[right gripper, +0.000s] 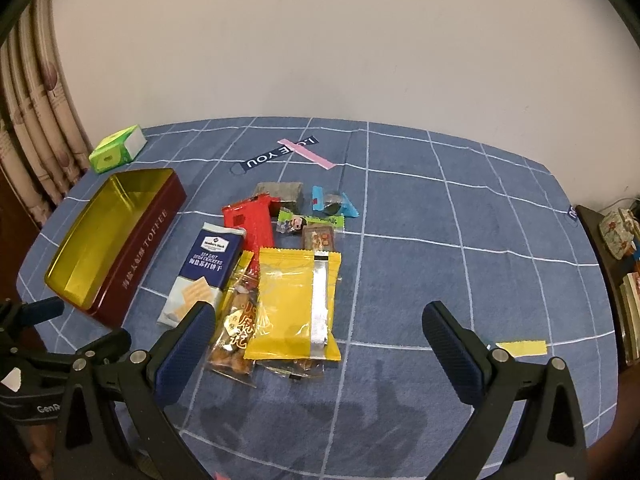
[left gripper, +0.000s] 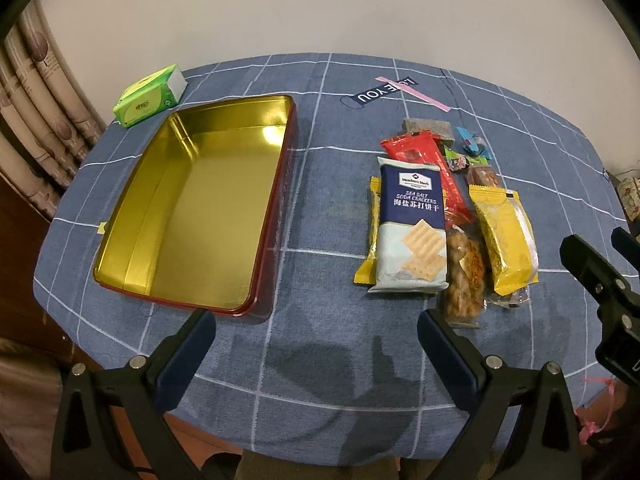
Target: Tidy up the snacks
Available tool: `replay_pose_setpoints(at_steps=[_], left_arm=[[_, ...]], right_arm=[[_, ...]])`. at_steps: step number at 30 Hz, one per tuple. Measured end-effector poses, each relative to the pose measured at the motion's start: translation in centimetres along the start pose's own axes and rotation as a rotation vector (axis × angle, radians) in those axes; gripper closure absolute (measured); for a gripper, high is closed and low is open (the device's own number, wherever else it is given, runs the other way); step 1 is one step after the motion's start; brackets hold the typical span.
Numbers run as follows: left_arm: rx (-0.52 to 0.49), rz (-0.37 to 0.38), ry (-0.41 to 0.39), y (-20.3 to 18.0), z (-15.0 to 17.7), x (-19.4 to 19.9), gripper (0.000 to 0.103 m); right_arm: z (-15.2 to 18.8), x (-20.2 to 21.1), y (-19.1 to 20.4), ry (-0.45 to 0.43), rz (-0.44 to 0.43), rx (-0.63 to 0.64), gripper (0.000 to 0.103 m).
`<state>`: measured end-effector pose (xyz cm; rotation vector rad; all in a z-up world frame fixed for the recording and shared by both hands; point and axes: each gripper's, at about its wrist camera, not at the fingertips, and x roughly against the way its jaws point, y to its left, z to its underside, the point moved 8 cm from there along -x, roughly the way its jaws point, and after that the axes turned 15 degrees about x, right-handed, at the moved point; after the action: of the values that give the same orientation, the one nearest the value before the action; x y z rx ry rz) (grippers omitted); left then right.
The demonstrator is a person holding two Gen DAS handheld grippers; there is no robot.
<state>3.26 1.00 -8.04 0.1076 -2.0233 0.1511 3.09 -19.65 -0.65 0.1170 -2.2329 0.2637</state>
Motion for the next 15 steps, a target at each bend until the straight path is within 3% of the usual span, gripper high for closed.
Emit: replay_pose_setpoints(at_steps=[15], left_arm=[[-0.004, -0.010, -0.005, 0.15, -0.07, 0.10, 0.000]], right_arm=[[0.24, -0.22, 0.42, 0.008, -0.005, 0.006, 0.001]])
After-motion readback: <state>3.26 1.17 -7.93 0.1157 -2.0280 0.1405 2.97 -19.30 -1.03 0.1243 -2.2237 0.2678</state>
